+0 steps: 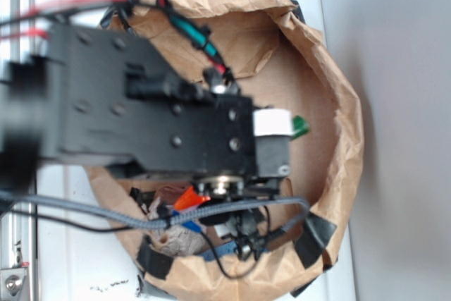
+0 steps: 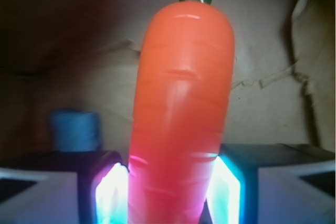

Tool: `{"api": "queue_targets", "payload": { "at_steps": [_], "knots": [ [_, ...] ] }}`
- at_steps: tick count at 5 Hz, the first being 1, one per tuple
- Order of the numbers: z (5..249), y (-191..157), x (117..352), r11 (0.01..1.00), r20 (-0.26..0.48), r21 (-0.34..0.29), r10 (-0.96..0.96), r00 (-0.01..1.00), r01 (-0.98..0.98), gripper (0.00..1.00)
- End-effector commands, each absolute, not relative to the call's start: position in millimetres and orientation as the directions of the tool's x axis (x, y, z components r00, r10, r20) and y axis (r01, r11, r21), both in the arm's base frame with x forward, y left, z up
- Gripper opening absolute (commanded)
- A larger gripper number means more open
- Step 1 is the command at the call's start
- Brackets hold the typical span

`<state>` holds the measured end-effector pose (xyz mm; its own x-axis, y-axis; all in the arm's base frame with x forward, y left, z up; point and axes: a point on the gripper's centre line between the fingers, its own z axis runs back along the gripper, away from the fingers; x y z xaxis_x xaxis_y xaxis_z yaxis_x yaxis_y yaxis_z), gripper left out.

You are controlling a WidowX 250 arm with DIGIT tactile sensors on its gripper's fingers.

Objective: Grab the carrot.

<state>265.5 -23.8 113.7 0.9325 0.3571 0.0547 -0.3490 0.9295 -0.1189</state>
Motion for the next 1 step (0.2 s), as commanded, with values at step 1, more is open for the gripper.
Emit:
{"api": "queue_targets", "payload": {
  "at_steps": [1],
  "knots": [
    [165.8,-50.7,248.2,0.987,0.184,-0.045,0.159,0.970,-0.153,0.00]
  ]
}}
